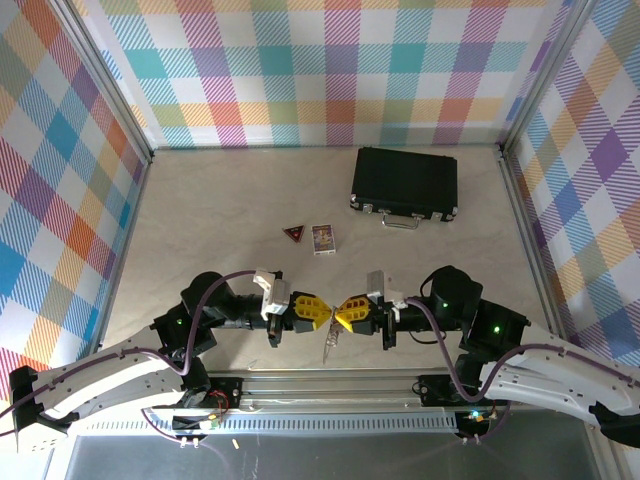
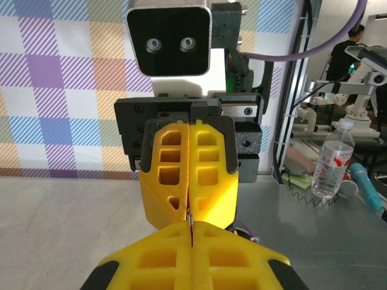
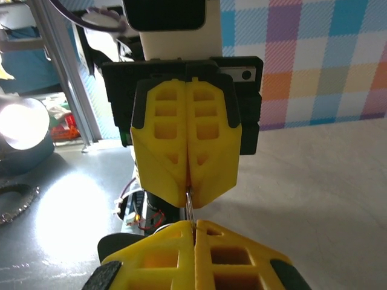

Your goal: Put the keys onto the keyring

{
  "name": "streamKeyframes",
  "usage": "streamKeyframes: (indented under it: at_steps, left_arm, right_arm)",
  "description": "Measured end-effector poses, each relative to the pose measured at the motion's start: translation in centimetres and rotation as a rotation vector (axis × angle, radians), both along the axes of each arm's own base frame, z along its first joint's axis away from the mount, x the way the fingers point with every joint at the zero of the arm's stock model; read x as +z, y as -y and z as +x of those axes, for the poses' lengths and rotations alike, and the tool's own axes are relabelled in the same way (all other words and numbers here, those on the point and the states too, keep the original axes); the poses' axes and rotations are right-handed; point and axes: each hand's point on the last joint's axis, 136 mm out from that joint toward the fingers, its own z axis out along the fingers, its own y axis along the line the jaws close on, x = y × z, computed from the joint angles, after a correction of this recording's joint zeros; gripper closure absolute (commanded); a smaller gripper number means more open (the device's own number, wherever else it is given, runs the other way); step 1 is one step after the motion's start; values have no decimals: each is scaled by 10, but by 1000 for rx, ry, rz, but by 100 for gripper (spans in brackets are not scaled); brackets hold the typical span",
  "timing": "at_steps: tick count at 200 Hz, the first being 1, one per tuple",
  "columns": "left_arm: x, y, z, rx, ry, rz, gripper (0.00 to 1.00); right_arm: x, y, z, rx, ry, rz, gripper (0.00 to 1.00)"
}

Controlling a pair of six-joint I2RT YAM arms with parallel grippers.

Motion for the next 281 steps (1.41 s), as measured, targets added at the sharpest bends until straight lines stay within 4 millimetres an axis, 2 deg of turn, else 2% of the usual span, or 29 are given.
streamKeyframes:
  at_steps: [29,43,96,155,172,187,262,281]
  left_arm:
    - [-14,3,9,45,-1,75,81]
    - [-18,6,15,66,-8,118,79]
    - [-24,5,25,119,-20,218,78]
    - [-38,9,27,113,-40,299,78]
    - [-41,9,28,113,-39,311,87]
    - [-42,9,27,112,-38,317,91]
    - [-44,9,25,102,-43,311,89]
    - [-46,8,25,101,-44,305,93]
  right_arm:
    - [-12,3,10,-56,4,-97,100]
    - [-14,5,16,-85,20,-142,100]
    - [-13,12,25,-123,77,-290,100]
    - [-28,7,27,-73,86,-452,100]
    - [-31,6,25,-55,84,-471,100]
    - [-32,6,24,-42,87,-481,100]
    - [-33,5,21,-22,84,-484,100]
    - [-34,3,21,-16,79,-488,100]
